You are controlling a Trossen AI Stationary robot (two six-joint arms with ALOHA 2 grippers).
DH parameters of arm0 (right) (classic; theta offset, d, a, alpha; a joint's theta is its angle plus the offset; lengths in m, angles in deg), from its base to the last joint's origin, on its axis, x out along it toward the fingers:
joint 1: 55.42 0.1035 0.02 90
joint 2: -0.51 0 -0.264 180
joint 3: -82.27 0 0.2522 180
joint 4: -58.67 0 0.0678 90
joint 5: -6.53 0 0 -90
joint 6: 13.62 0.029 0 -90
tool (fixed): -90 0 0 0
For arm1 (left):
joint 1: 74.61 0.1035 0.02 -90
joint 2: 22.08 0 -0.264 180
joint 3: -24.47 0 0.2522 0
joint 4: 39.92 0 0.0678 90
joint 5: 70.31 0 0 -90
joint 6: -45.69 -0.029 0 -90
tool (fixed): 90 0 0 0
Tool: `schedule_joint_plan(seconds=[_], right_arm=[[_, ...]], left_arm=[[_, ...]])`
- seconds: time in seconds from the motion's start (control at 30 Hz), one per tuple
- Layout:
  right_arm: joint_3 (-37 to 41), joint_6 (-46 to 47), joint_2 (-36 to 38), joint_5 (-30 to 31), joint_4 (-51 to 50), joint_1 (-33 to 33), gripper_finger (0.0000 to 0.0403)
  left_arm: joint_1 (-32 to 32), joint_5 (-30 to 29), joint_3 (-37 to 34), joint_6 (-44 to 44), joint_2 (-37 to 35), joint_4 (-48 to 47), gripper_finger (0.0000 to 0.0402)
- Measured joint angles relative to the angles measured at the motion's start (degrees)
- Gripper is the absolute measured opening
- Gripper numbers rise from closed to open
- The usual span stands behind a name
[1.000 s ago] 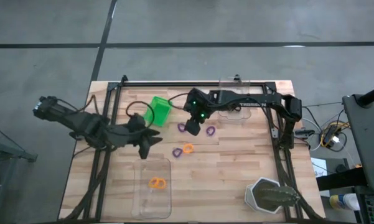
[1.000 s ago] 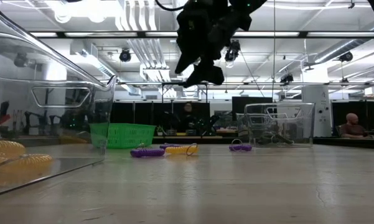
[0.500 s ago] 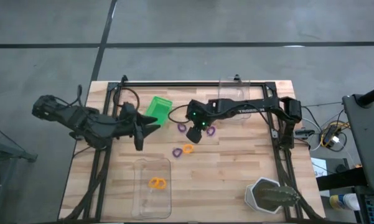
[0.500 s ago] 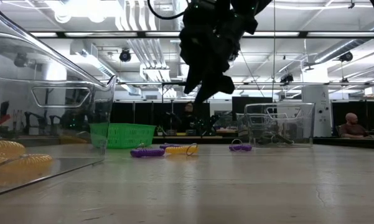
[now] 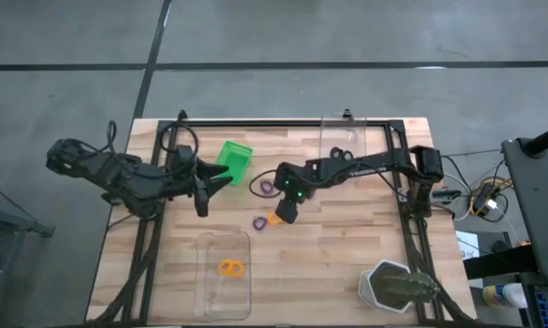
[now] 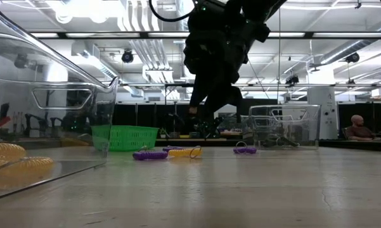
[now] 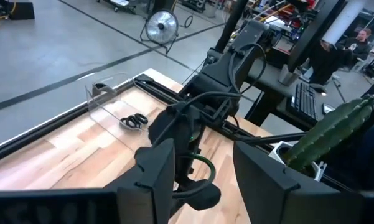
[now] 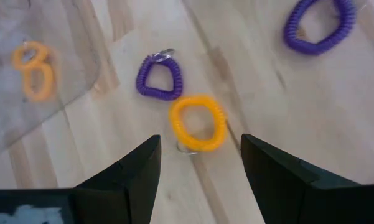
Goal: Sort spring keychains
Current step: Put the yellow spring keychain into the bottom transparent bin
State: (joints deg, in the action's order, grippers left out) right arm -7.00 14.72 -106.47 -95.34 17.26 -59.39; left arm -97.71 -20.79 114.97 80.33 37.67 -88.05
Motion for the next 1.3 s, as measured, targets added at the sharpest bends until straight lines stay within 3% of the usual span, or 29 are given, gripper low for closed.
schedule_joint_plan(seconds=[0.3, 0.6, 0.7, 0.8, 1.3], right_arm=[[2.07, -1.12, 0.00, 1.55, 3.24, 0.47, 0.0215], [2.15, -24.36, 0.00, -2.06, 4.52, 6.30, 0.0215], [2.26, -31.61, 0.00, -0.57, 4.53, 7.86, 0.0215], [2.24, -35.75, -0.04, 4.91, 5.02, 8.90, 0.0215], [-1.18, -36.07, -10.41, 7.56, 4.94, 8.84, 0.0215]], left_arm=[[0.04, -1.19, -0.08, 0.11, 0.00, 0.02, 0.0155], [0.11, -1.51, -0.12, 0.09, 0.00, 0.02, 0.0155], [0.11, -1.51, -0.12, 0.09, 0.00, 0.03, 0.0155], [0.11, -1.49, -0.12, 0.15, 0.00, 0.04, 0.0155], [0.11, -1.42, -0.14, 0.31, 0.02, -0.09, 0.0155]])
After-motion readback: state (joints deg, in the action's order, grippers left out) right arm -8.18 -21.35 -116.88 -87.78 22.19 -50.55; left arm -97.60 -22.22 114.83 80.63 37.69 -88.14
